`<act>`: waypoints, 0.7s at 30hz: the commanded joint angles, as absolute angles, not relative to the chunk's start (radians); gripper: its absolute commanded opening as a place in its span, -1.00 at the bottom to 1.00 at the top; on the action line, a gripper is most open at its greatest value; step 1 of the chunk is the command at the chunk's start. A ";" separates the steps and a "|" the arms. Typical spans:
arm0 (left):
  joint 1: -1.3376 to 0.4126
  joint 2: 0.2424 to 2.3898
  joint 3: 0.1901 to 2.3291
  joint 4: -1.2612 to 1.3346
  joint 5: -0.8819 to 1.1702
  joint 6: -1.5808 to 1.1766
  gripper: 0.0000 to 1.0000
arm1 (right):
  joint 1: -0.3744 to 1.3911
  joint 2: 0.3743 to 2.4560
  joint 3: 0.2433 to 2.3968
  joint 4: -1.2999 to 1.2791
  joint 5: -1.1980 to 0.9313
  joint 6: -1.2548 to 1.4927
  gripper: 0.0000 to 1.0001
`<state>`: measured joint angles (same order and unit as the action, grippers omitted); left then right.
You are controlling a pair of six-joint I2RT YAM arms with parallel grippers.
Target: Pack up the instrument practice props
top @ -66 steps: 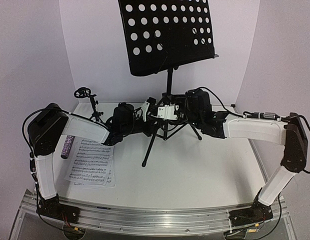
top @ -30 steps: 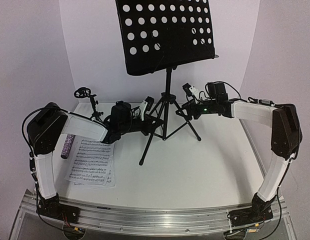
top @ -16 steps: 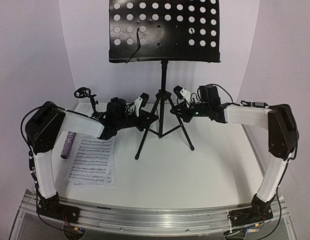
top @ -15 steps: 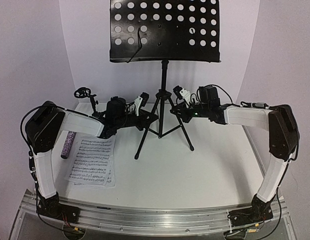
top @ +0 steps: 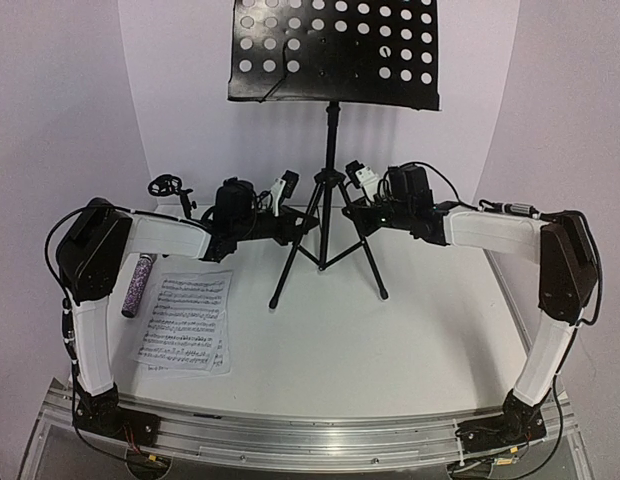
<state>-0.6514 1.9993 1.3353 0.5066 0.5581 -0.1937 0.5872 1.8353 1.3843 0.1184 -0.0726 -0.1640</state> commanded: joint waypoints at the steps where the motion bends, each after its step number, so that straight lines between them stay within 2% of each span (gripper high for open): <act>1: -0.744 2.005 1.458 0.754 0.716 -0.215 -1.00 | 0.736 1.820 1.562 0.325 -0.260 0.003 -1.00; 7: -0.747 2.050 1.613 0.719 0.768 -0.238 -1.00 | 0.750 1.845 1.596 0.329 -0.268 0.061 -1.00; 17: -0.762 2.047 1.672 0.595 0.808 -0.121 -1.00 | 0.750 1.834 1.508 0.371 -0.218 0.109 -1.00; 21: -0.774 2.066 1.722 0.519 0.944 -0.058 -1.00 | 0.750 1.831 1.564 0.363 -0.328 0.119 -1.00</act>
<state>-0.6305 2.0768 1.5636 0.3293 0.6219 -0.1999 0.5949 1.8492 1.4715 0.0583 0.0492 -0.0602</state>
